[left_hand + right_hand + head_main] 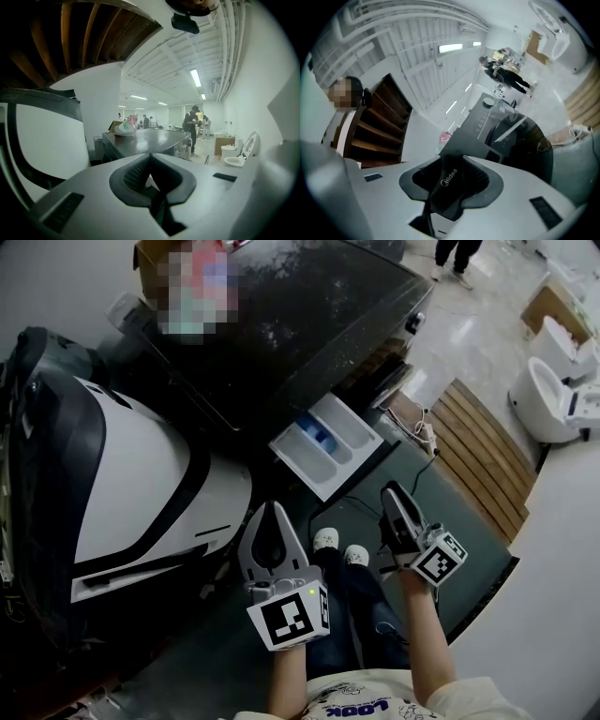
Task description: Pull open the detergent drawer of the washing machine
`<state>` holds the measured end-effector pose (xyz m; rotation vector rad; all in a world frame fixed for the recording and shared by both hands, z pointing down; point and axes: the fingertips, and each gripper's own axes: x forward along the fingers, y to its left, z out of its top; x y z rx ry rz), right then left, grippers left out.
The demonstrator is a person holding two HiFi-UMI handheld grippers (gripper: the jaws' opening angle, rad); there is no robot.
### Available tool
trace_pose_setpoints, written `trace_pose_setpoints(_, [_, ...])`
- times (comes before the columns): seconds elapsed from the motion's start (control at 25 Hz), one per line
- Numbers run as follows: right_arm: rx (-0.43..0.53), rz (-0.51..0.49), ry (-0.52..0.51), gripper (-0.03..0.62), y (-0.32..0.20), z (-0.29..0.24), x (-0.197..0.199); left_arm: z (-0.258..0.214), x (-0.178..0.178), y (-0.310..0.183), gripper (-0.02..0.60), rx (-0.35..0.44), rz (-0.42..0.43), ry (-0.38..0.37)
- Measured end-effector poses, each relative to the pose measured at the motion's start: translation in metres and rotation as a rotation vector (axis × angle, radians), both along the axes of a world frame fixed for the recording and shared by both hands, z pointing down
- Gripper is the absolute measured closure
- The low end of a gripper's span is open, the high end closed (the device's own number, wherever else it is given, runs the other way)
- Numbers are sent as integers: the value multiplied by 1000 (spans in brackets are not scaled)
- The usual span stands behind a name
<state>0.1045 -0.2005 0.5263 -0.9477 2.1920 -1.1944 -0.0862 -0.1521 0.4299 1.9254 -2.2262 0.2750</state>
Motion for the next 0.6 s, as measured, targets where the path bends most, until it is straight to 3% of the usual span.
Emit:
trace_pose_setpoints(0.36, [226, -15, 372, 483, -2, -102, -15, -52, -7, 2, 568, 34, 1, -3])
trace_pose_setpoints(0.6, [337, -11, 536, 516, -1, -165, -34, -96, -16, 2, 568, 75, -3, -3])
